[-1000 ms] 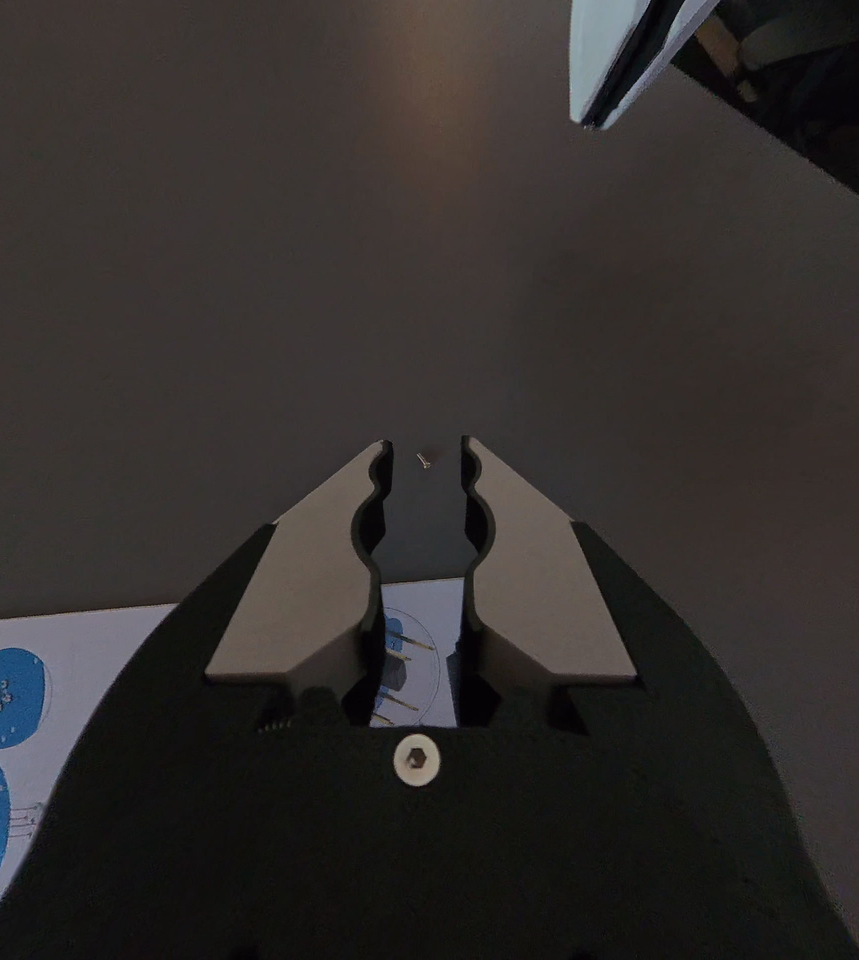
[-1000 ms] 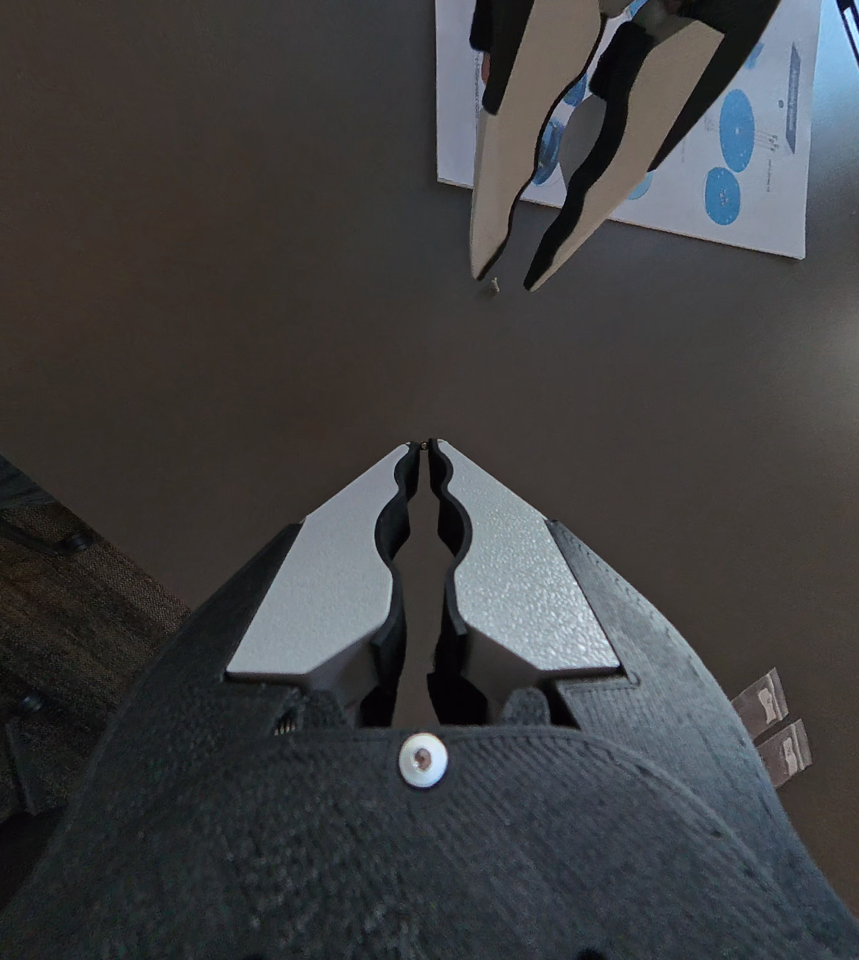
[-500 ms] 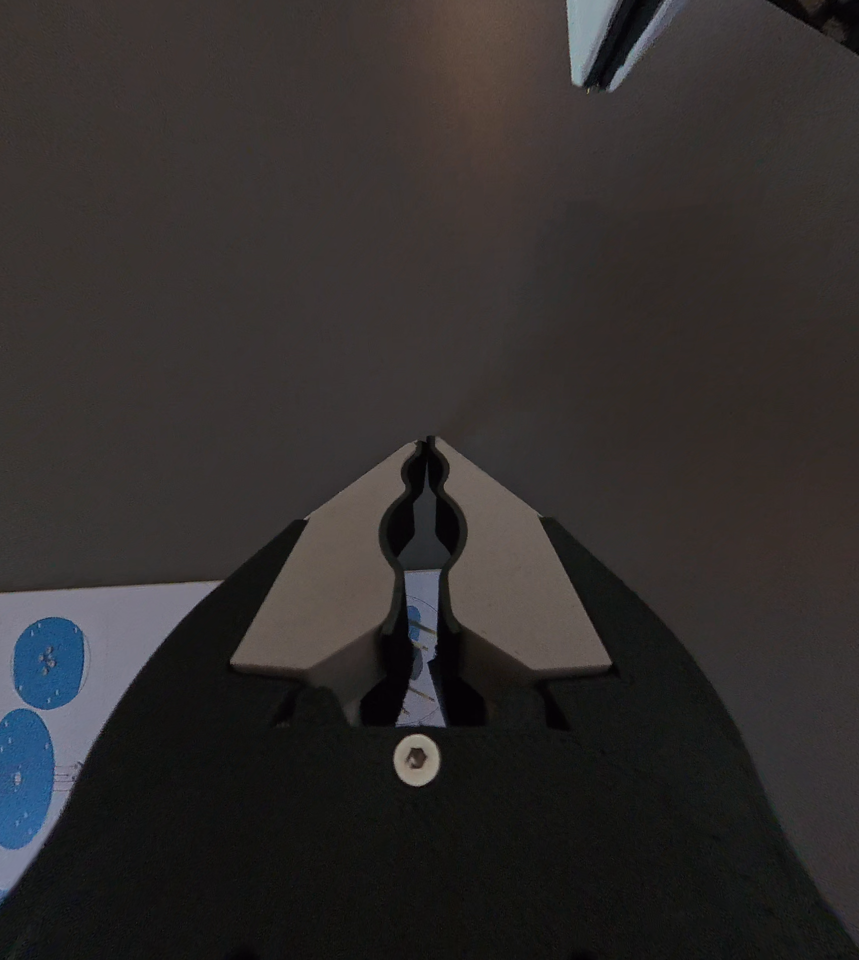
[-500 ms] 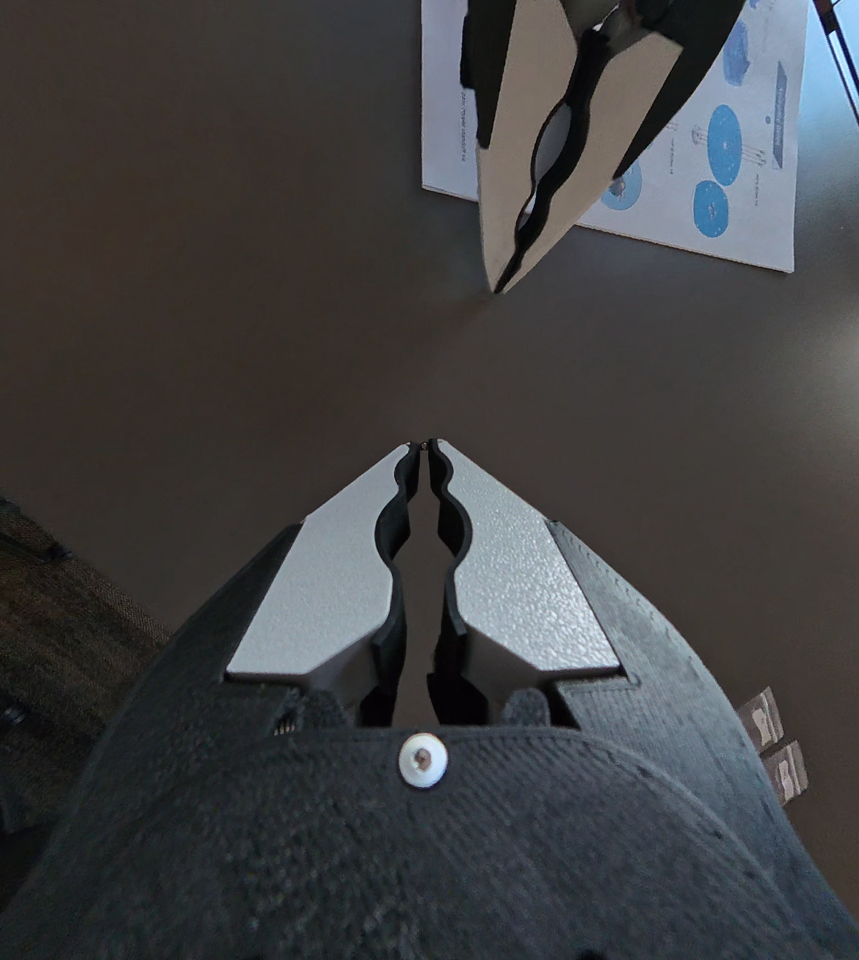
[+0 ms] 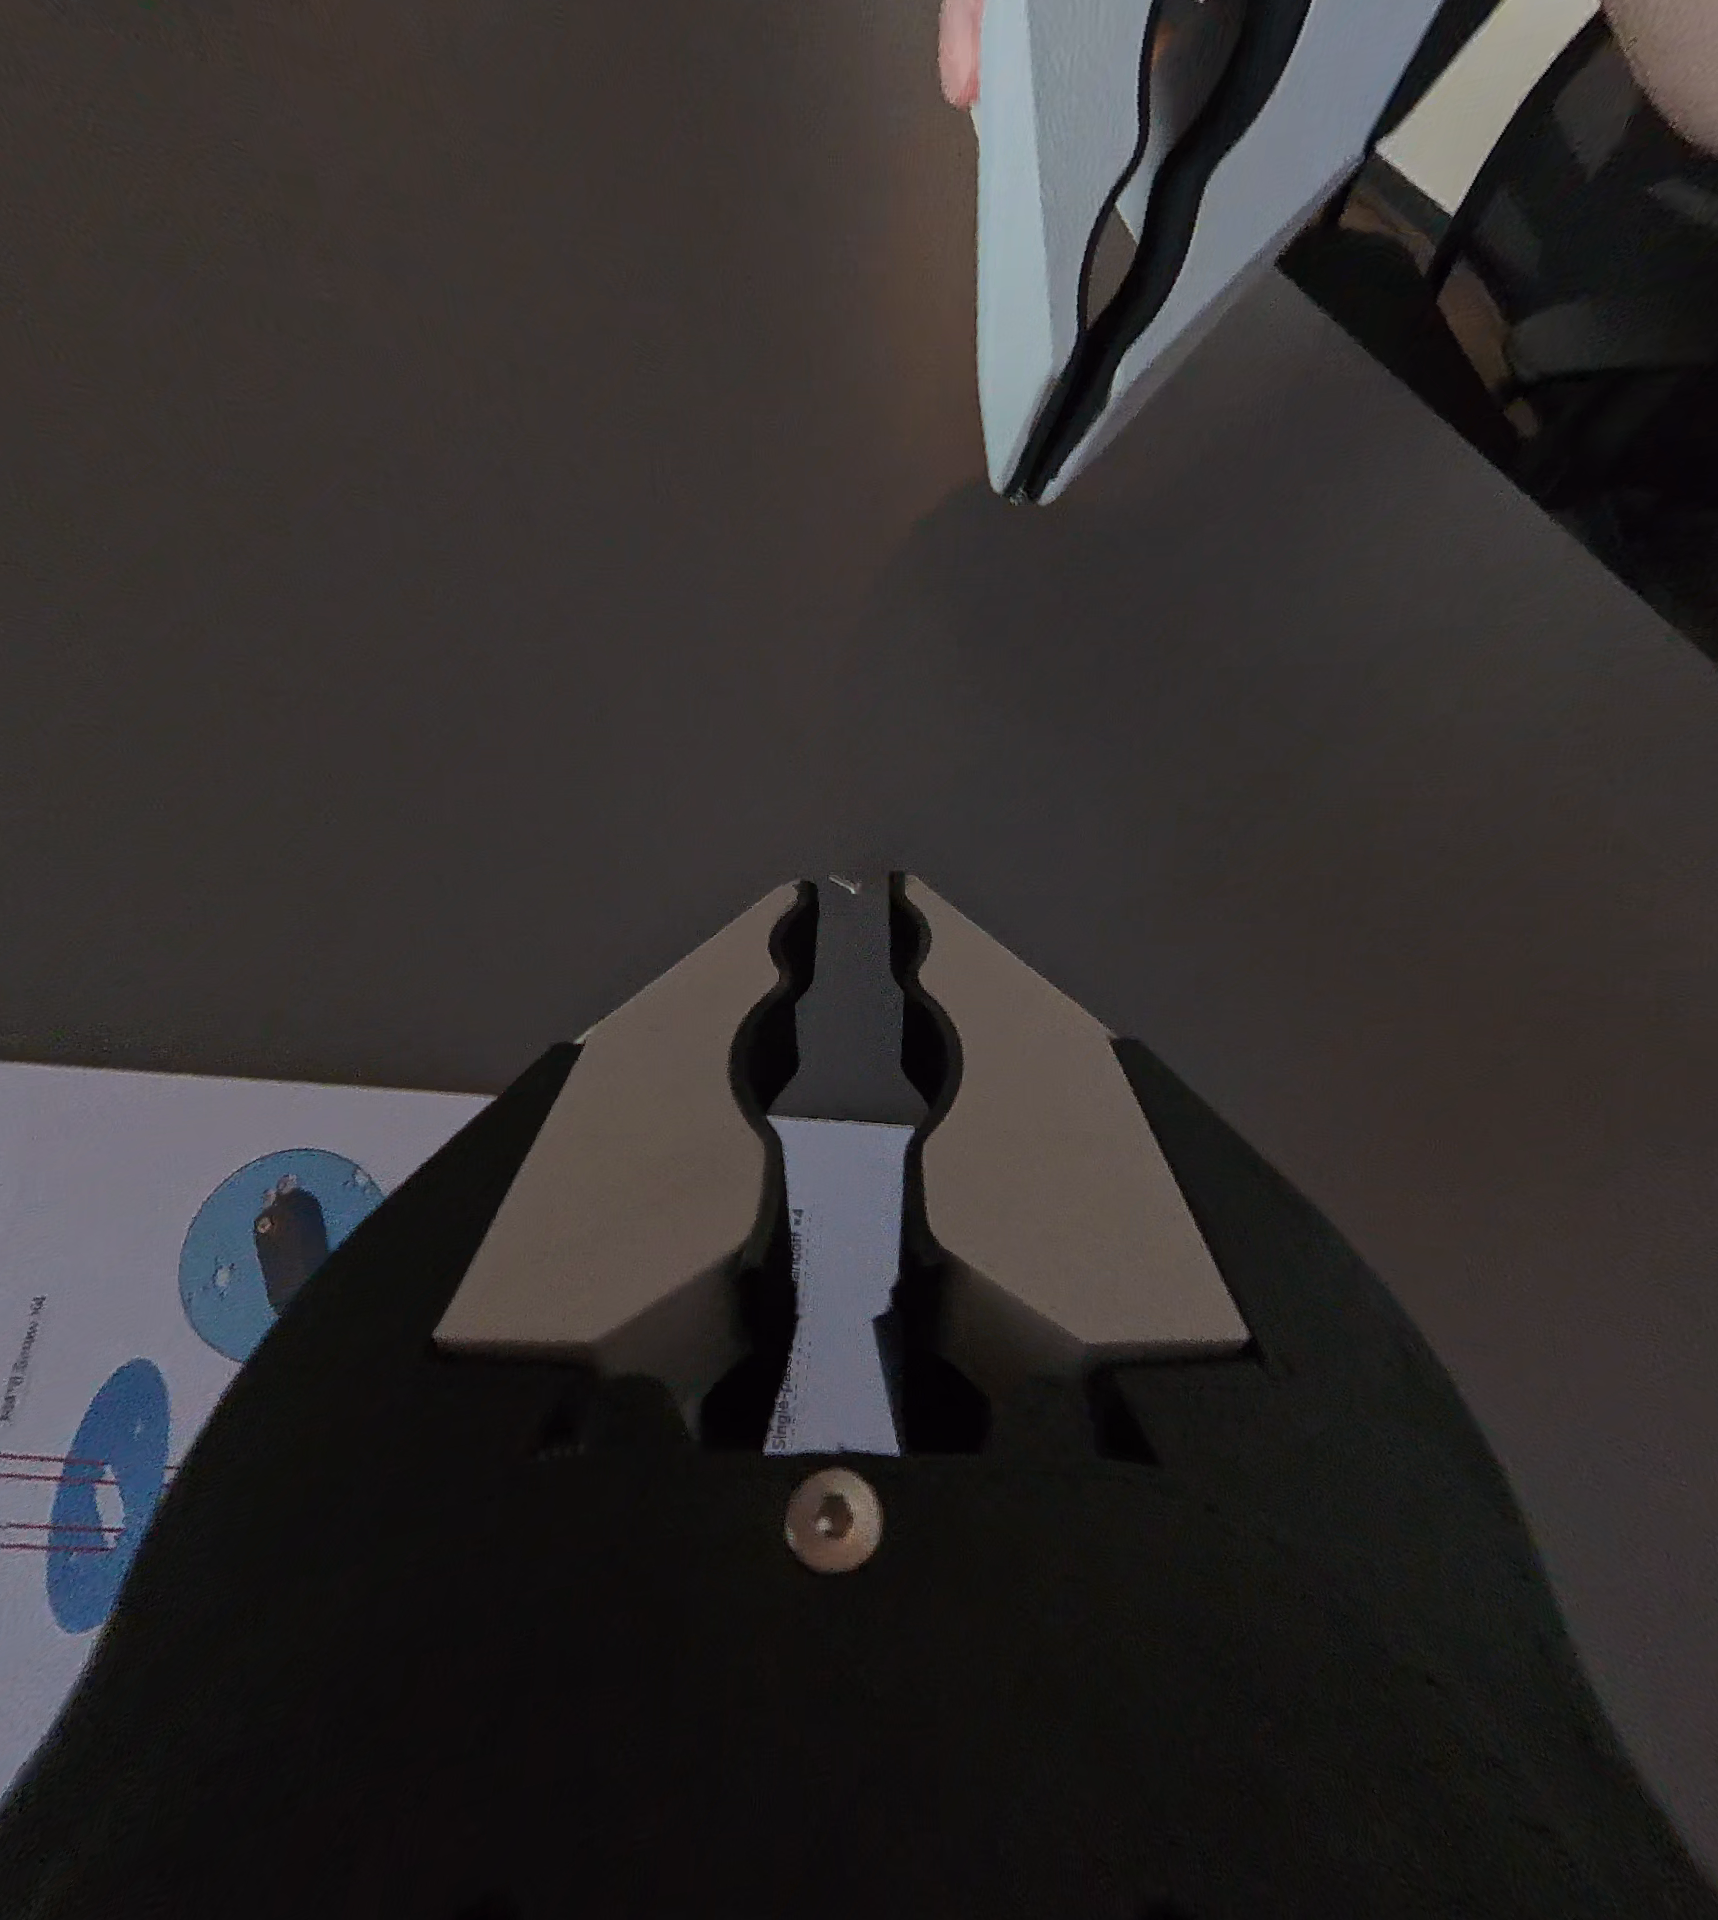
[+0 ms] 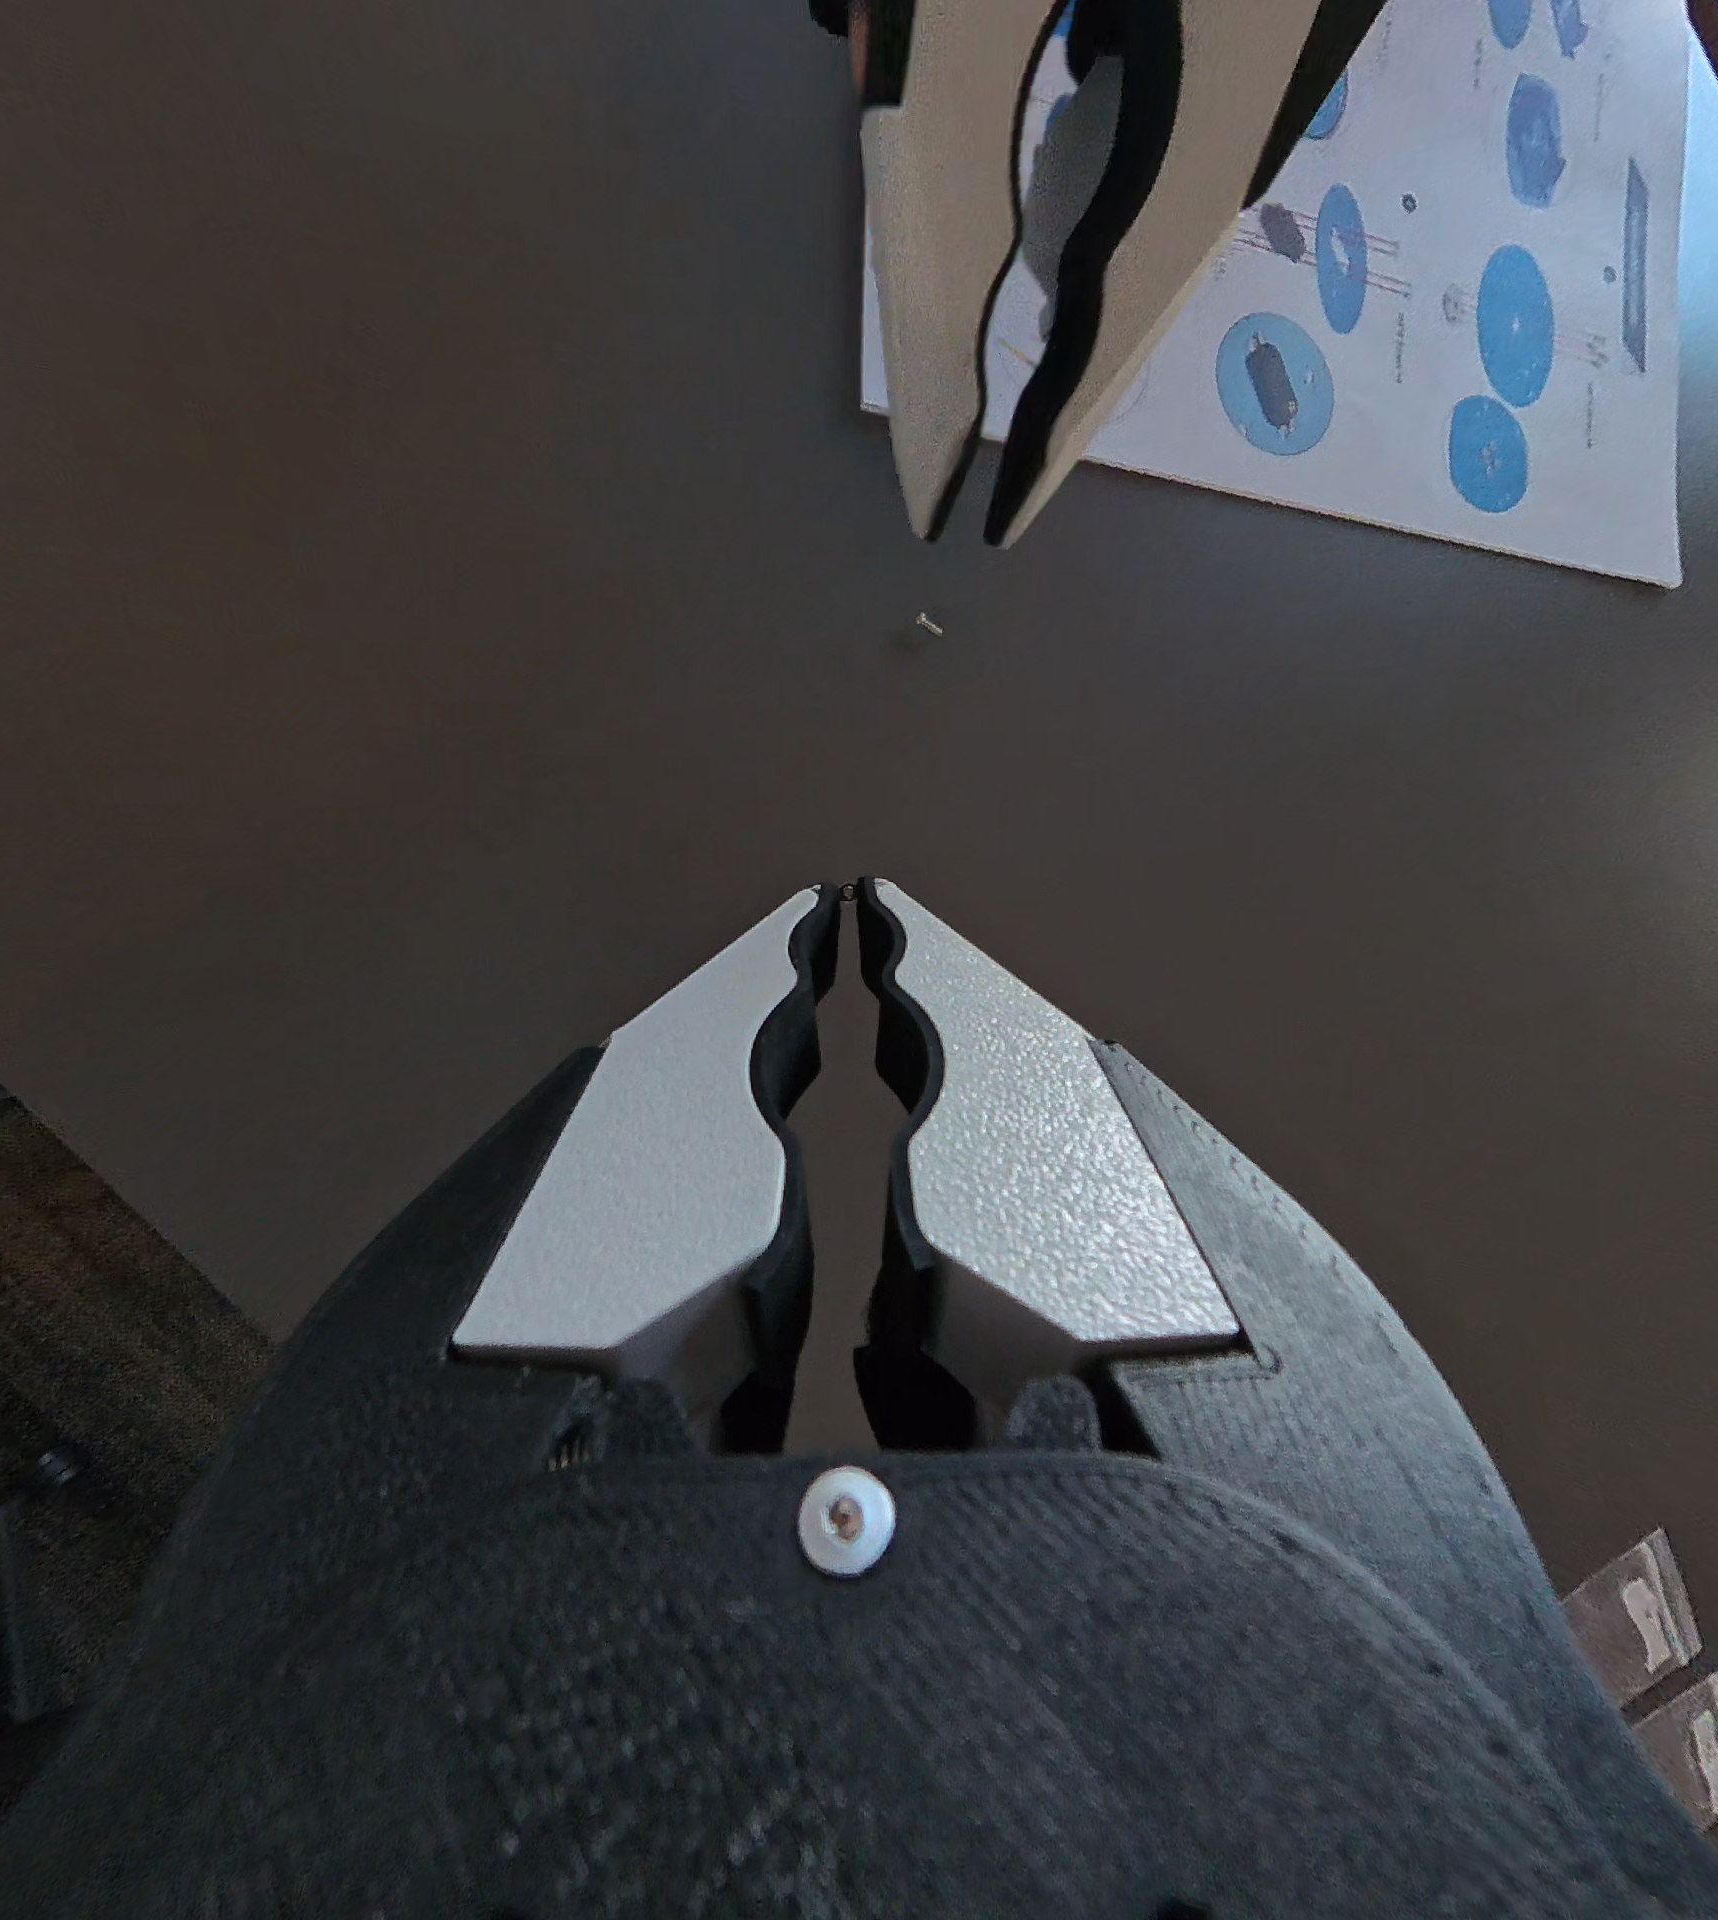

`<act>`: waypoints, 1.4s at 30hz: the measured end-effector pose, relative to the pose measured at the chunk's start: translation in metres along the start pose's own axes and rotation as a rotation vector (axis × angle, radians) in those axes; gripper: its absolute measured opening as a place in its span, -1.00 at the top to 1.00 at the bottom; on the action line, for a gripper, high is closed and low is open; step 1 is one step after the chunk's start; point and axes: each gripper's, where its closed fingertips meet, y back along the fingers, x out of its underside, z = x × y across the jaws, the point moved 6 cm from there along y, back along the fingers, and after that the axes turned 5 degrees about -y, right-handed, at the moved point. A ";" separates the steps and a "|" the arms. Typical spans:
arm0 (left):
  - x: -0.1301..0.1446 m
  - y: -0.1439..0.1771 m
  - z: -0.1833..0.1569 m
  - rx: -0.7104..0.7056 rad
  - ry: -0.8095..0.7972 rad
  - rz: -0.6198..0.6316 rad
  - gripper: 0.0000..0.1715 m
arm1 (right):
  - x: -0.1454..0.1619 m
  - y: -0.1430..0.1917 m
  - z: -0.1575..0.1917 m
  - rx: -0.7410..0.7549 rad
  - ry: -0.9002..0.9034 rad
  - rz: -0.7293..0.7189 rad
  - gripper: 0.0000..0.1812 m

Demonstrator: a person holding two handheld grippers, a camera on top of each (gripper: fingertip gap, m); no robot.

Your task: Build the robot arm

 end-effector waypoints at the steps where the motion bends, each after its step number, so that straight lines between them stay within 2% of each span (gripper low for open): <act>1: 0.002 -0.003 -0.001 -0.003 -0.024 0.034 0.86 | 0.000 0.000 0.001 0.002 0.001 -0.001 0.97; 5: 0.001 -0.011 -0.001 0.014 -0.017 0.059 0.83 | 0.001 0.004 0.006 0.011 0.006 -0.007 0.97; 7: 0.001 -0.016 0.003 0.004 0.006 0.079 0.74 | 0.003 0.006 0.008 0.017 0.001 -0.008 0.97; 11: 0.002 -0.021 0.002 0.023 0.081 0.109 0.85 | 0.006 0.009 0.012 0.031 0.004 0.000 0.97; 16: 0.001 -0.023 0.001 -0.005 0.113 0.127 0.86 | 0.010 0.010 0.014 0.036 0.017 0.009 0.97; 18: 0.000 -0.024 0.000 -0.021 0.090 0.139 0.88 | 0.011 0.011 0.013 0.038 0.020 0.007 0.97; 20: 0.001 -0.024 0.000 -0.063 0.046 0.162 1.00 | 0.012 0.011 0.011 0.039 0.022 0.005 0.97; 23: 0.001 -0.023 -0.001 -0.072 0.025 0.176 1.00 | 0.012 0.012 0.009 0.037 0.029 -0.013 0.97; 27: 0.000 -0.017 -0.001 -0.075 0.058 0.113 1.00 | 0.011 0.011 0.007 0.027 0.048 -0.035 0.97; 32: -0.006 0.008 -0.006 -0.094 0.164 -0.023 1.00 | 0.007 0.007 0.006 0.001 0.082 -0.088 0.97; 35: -0.004 0.007 -0.012 -0.103 0.223 -0.032 1.00 | 0.014 0.001 0.001 -0.025 0.093 -0.075 0.97; 39: -0.006 -0.009 -0.011 -0.166 0.070 0.019 0.85 | 0.015 0.002 -0.002 -0.052 0.111 -0.086 0.97; 42: -0.007 -0.020 -0.007 -0.085 0.071 0.087 0.79 | 0.015 0.008 -0.002 -0.053 0.125 -0.088 0.97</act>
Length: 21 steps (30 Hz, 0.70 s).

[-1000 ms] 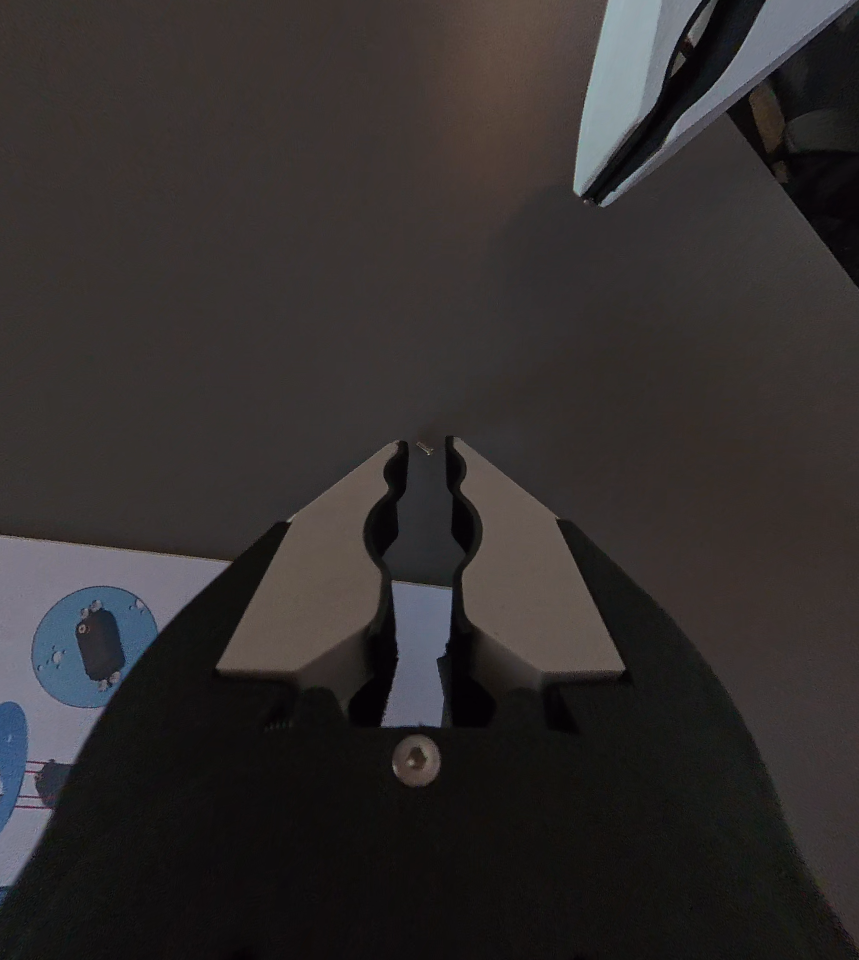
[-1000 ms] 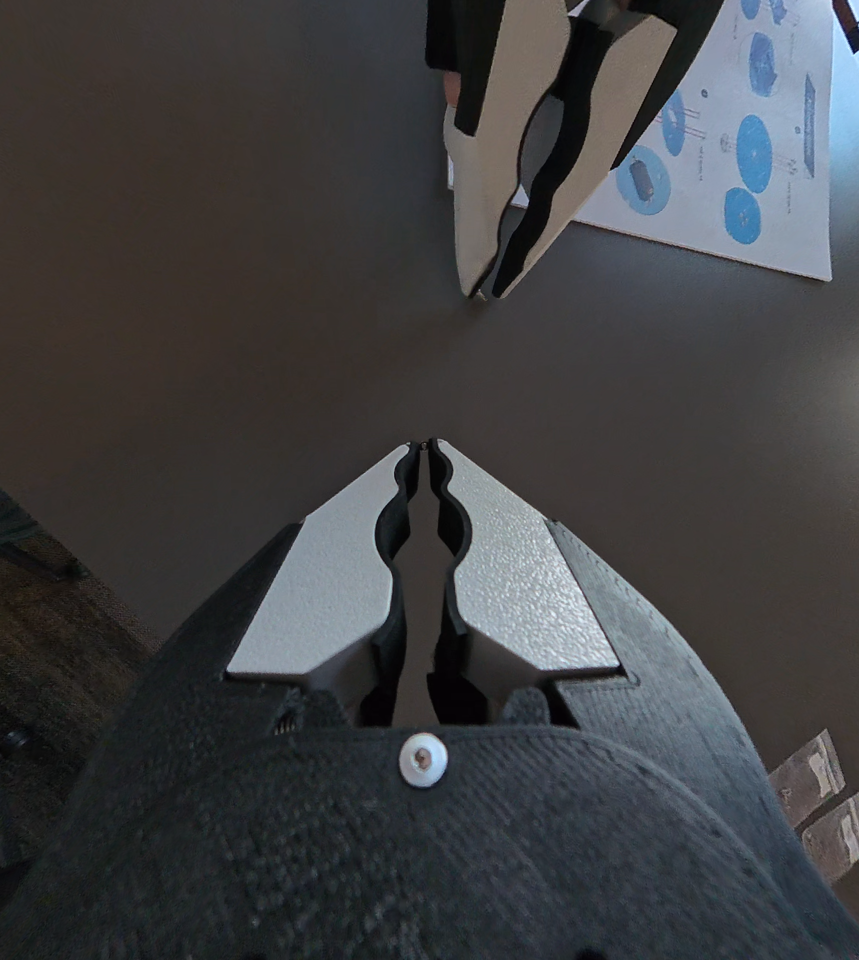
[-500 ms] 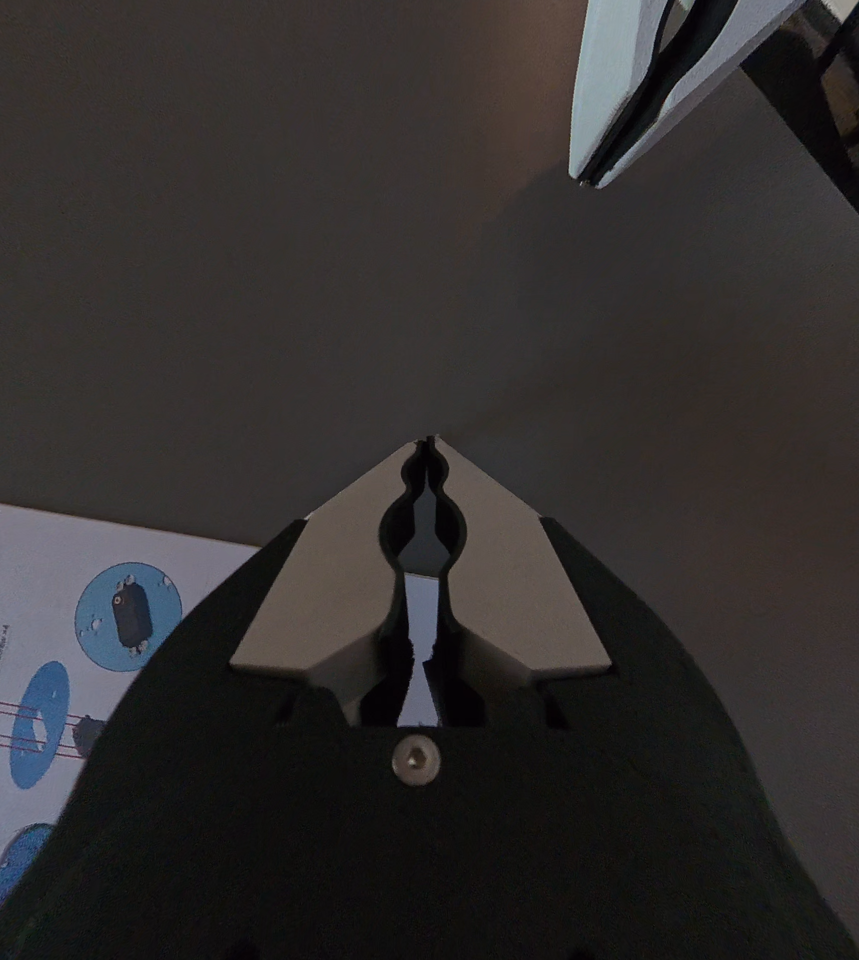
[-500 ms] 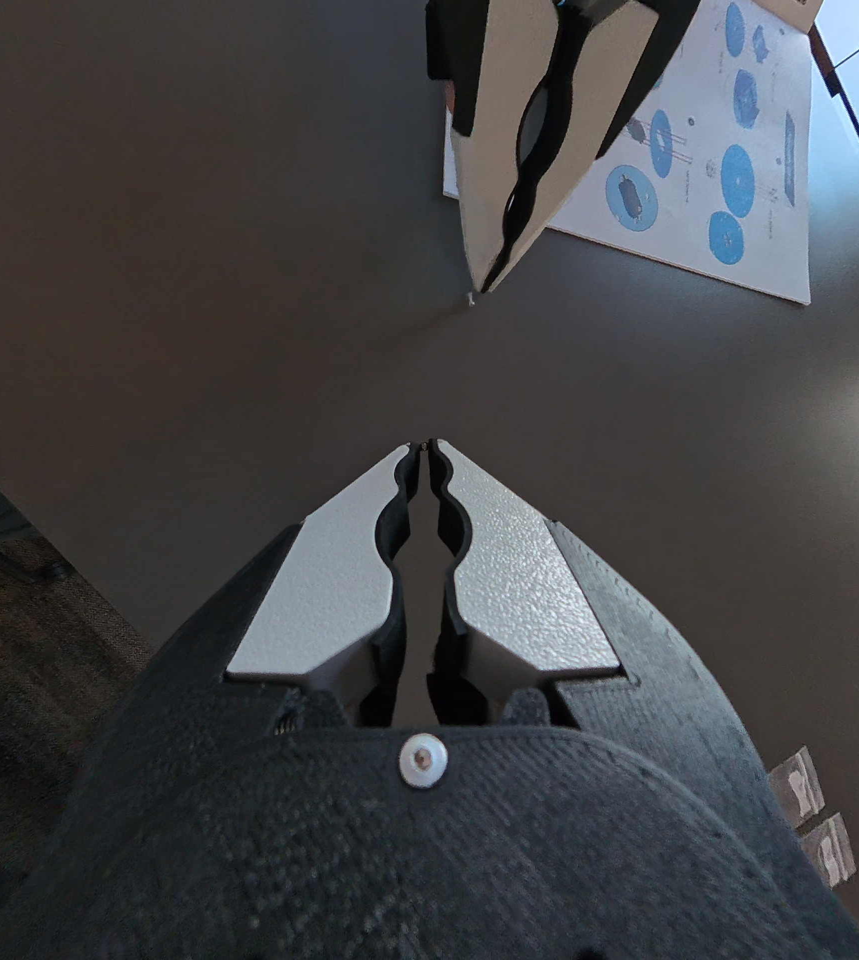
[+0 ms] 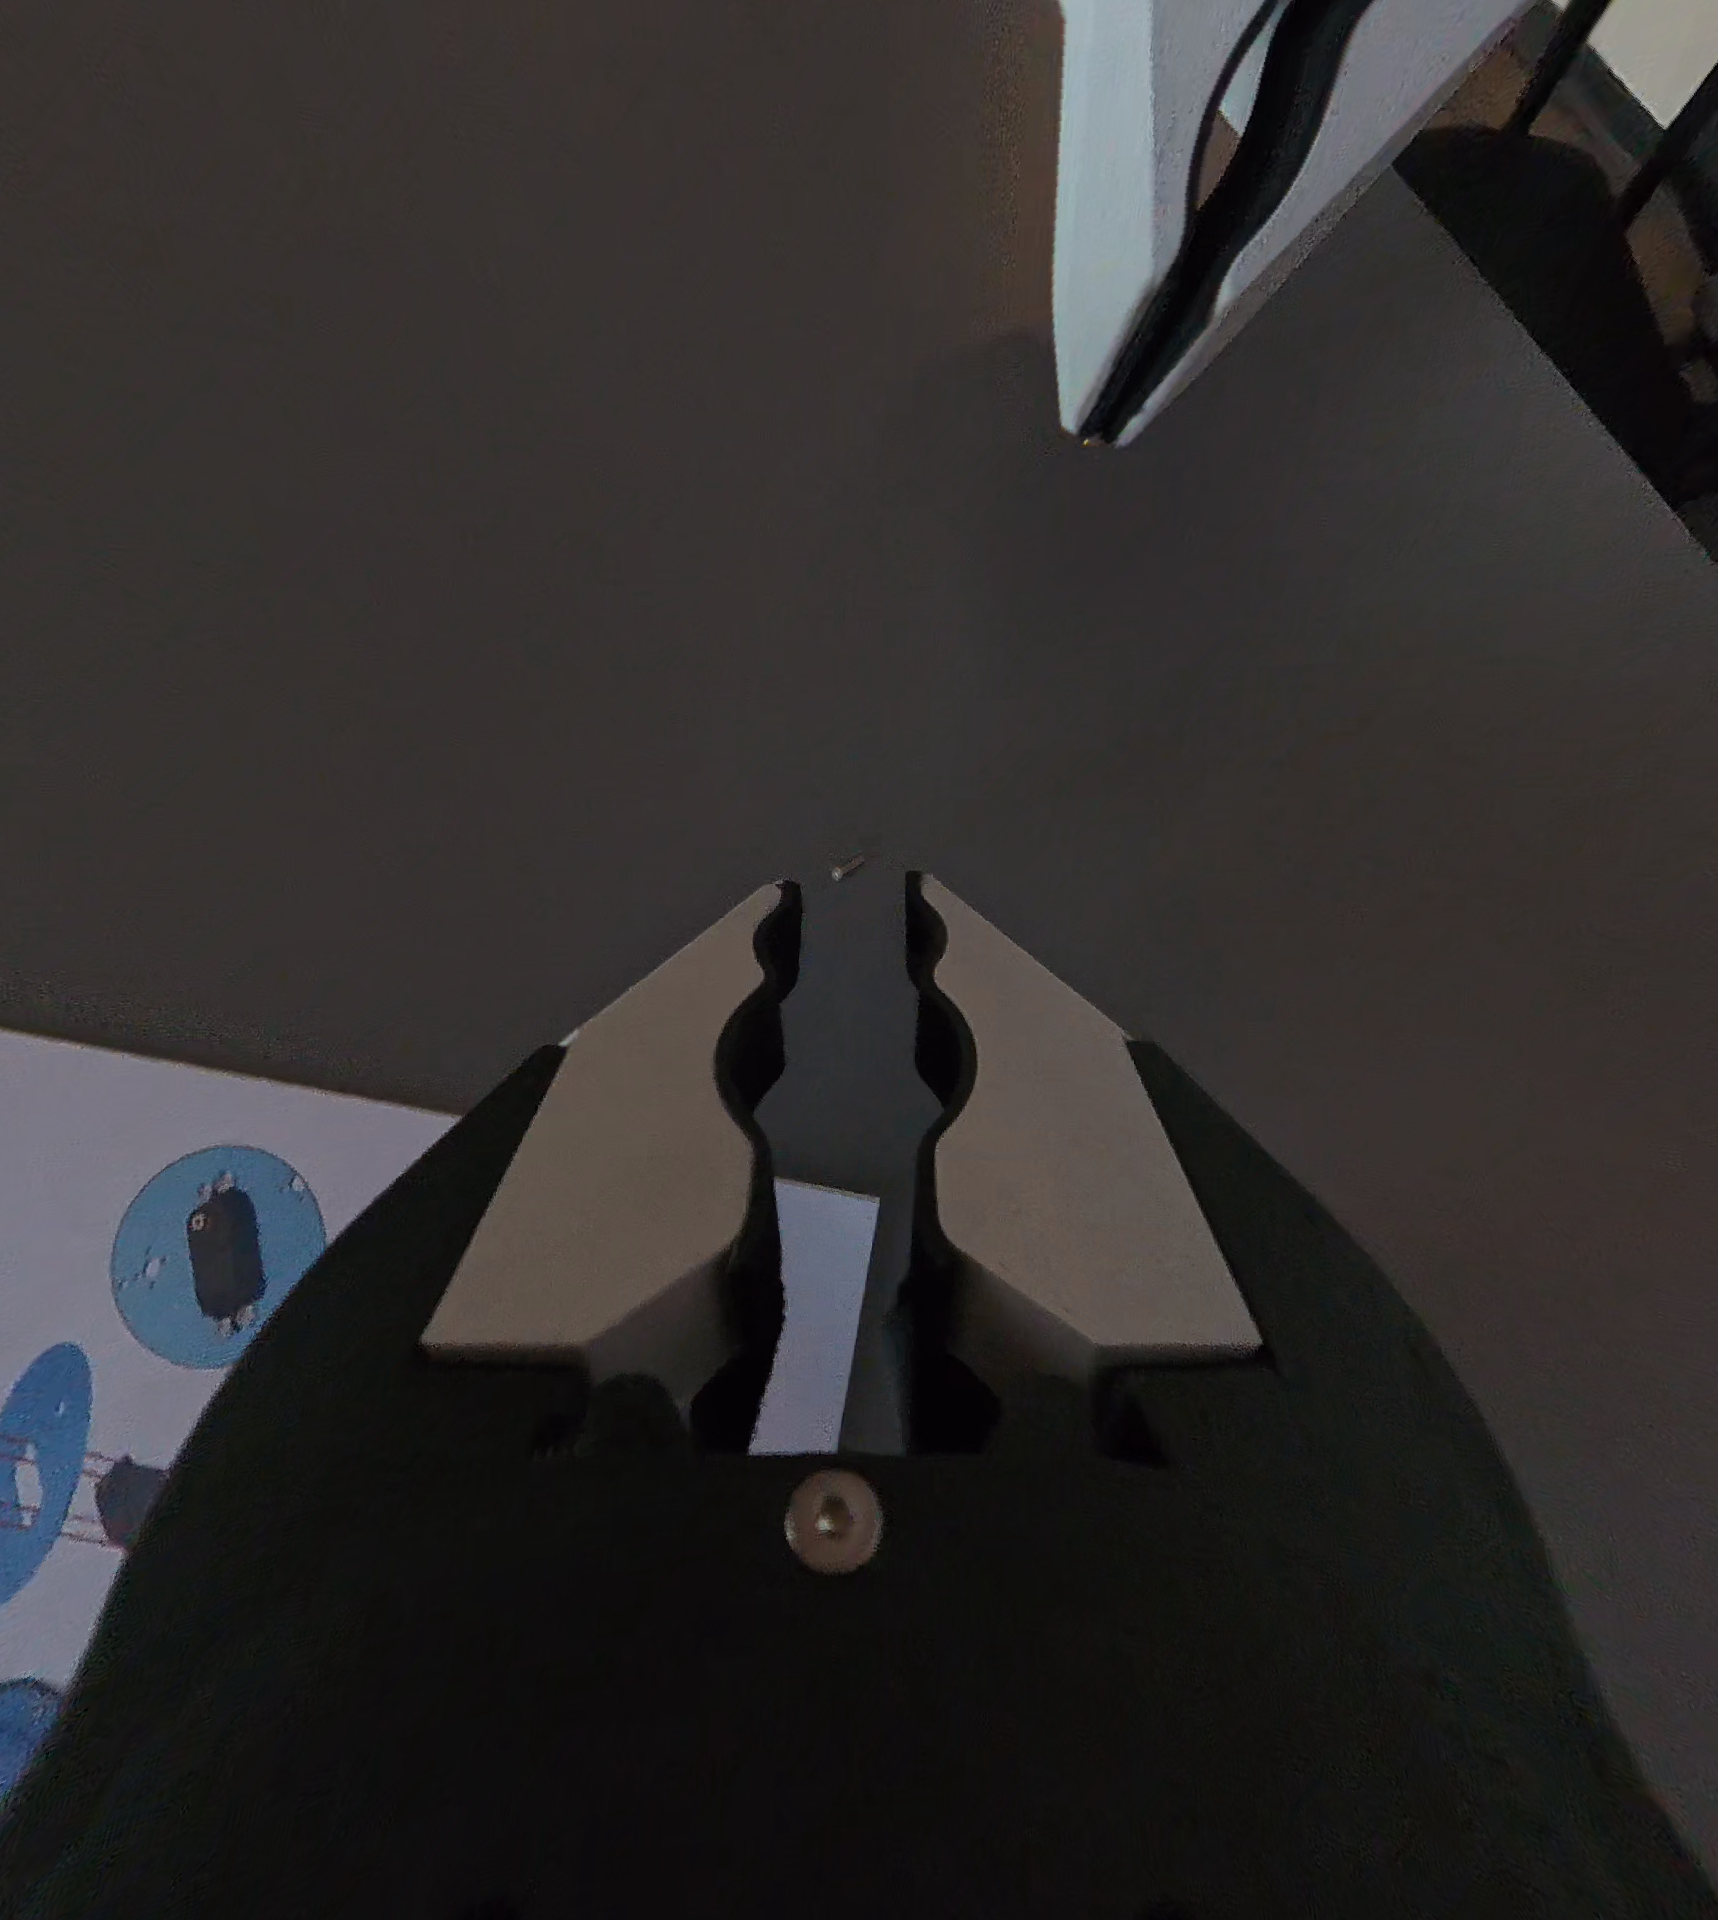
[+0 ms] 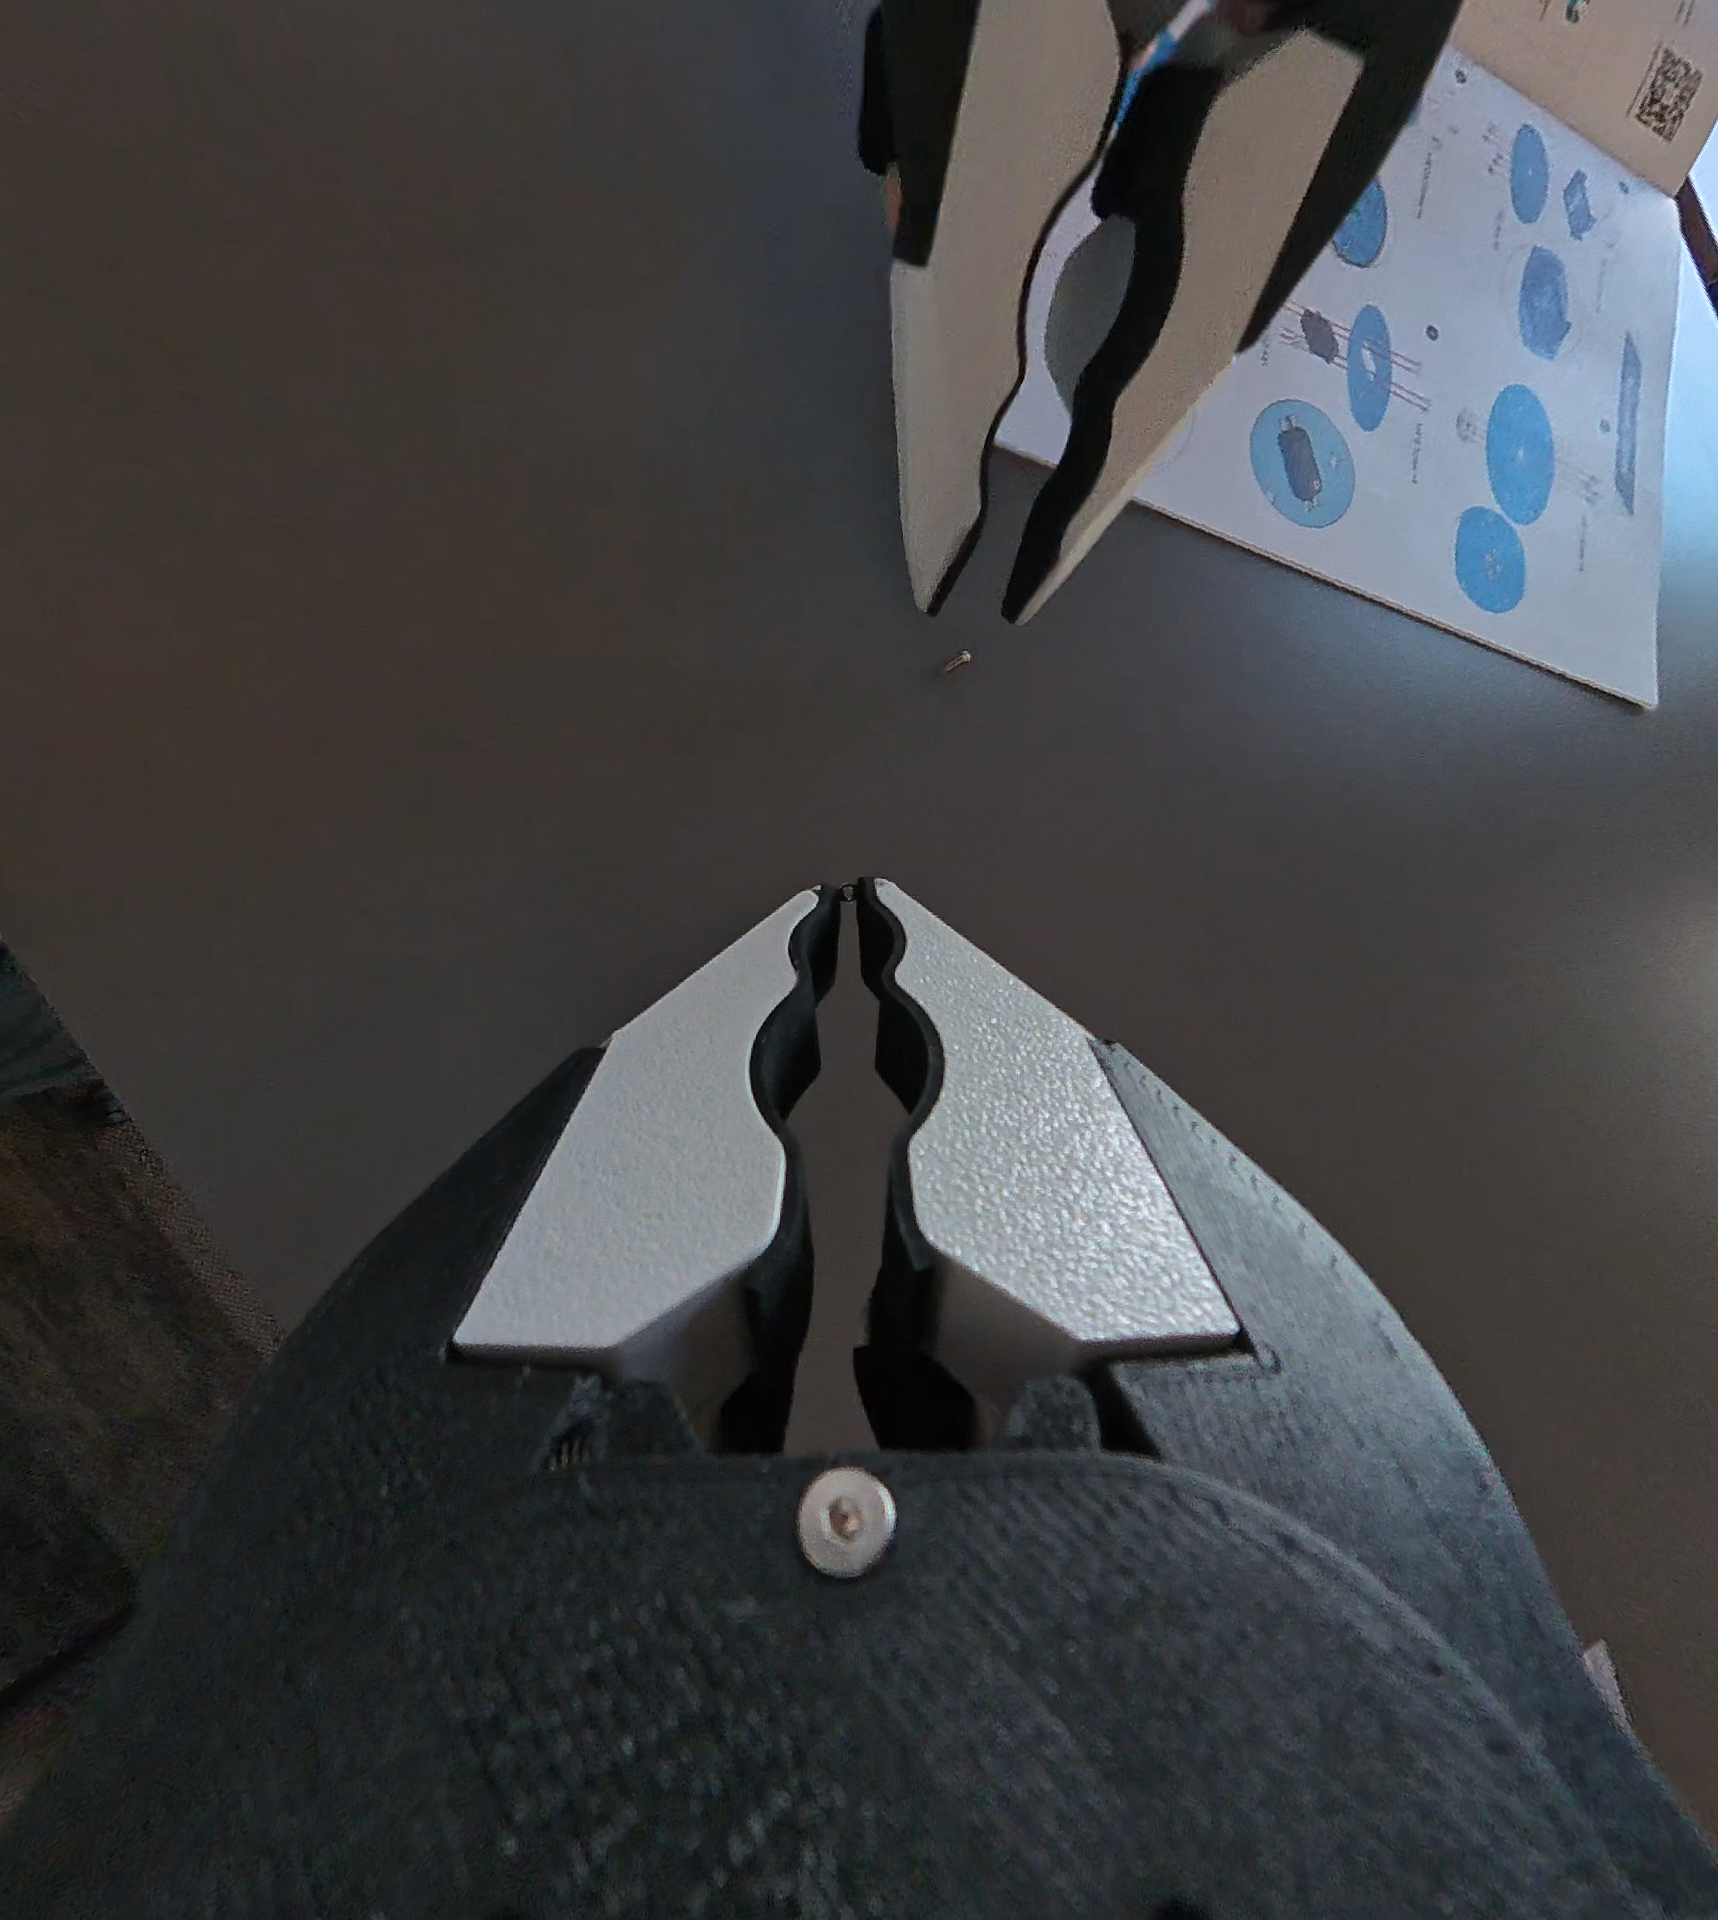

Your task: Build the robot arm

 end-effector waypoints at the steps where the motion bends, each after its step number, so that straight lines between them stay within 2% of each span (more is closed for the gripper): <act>1: -0.001 -0.003 0.001 0.022 -0.002 0.007 0.80 | 0.000 0.002 0.001 0.000 0.004 -0.001 0.97; 13: 0.001 -0.012 0.007 0.143 -0.161 -0.001 0.90 | 0.006 0.010 0.010 0.005 0.008 0.008 0.97; 21: 0.002 -0.014 0.008 0.137 -0.271 -0.034 0.99 | 0.009 0.008 0.011 0.010 -0.013 0.023 0.97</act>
